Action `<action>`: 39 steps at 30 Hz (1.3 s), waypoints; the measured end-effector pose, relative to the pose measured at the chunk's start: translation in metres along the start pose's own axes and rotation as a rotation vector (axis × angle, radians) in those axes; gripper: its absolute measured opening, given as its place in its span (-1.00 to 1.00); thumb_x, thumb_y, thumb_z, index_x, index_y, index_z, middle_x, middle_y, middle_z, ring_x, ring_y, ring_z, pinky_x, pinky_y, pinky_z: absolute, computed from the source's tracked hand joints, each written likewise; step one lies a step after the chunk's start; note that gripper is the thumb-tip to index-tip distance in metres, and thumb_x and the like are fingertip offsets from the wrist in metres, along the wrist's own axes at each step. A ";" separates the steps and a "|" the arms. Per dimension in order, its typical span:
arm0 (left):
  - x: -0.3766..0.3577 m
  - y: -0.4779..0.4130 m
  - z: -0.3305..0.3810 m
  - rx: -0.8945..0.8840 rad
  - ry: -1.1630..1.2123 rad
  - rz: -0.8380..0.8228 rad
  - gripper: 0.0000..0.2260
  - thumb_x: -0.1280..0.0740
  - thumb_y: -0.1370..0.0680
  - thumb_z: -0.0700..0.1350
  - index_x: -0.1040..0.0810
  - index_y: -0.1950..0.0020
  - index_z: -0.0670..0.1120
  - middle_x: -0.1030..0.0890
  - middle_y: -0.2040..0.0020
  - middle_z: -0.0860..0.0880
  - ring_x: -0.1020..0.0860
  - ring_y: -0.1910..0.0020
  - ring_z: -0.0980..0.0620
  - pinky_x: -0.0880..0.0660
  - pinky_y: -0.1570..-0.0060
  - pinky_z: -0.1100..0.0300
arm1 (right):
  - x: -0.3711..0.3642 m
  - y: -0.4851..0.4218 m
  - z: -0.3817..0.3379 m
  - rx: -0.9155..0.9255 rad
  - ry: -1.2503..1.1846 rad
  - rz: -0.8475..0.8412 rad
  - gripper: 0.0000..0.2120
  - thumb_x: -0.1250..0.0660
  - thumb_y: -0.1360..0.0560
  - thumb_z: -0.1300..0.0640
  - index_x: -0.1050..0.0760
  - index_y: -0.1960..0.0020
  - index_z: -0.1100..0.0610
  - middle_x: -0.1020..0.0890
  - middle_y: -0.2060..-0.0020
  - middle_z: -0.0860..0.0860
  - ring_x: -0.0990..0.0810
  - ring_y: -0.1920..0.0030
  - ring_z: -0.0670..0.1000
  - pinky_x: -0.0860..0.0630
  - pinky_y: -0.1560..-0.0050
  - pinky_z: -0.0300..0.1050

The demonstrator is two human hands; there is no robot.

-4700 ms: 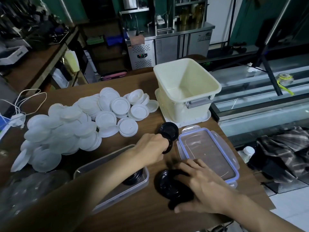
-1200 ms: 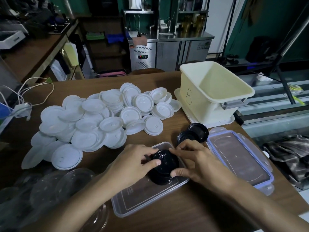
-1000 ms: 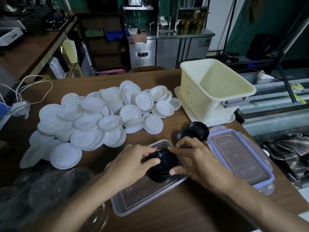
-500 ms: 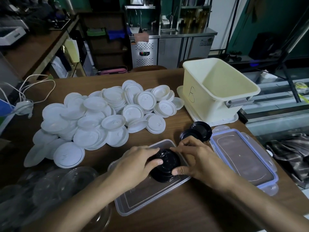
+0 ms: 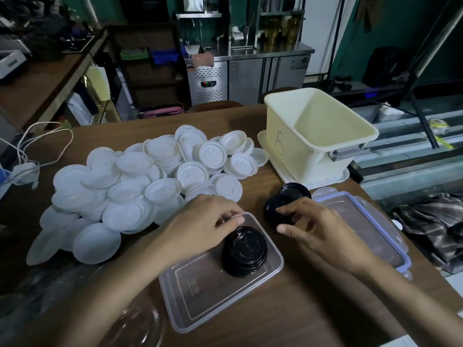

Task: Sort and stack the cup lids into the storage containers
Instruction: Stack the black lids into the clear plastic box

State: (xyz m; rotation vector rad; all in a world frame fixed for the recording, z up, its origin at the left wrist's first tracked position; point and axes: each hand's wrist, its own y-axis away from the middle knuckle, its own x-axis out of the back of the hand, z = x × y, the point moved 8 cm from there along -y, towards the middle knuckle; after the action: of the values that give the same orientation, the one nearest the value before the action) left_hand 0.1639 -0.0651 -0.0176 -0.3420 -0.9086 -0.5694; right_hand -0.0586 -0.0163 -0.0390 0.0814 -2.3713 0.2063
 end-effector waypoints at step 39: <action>-0.019 -0.107 0.000 -0.140 -0.186 -0.142 -0.71 -0.57 -0.48 -0.06 -0.46 0.22 0.12 -0.56 0.25 0.16 -0.58 0.19 0.14 -0.61 0.12 -0.01 | 0.013 -0.055 0.044 0.025 0.371 0.109 -0.75 -0.63 -0.37 -0.03 -0.65 0.10 0.06 -0.56 0.23 -0.14 -0.47 0.16 -0.05 -0.49 0.20 0.00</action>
State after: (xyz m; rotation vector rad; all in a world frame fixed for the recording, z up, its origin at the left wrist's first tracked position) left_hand 0.0907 -0.1448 -0.0282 -0.4650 -1.0801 -0.7436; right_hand -0.0913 -0.0775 -0.0545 -0.0700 -2.0051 0.2775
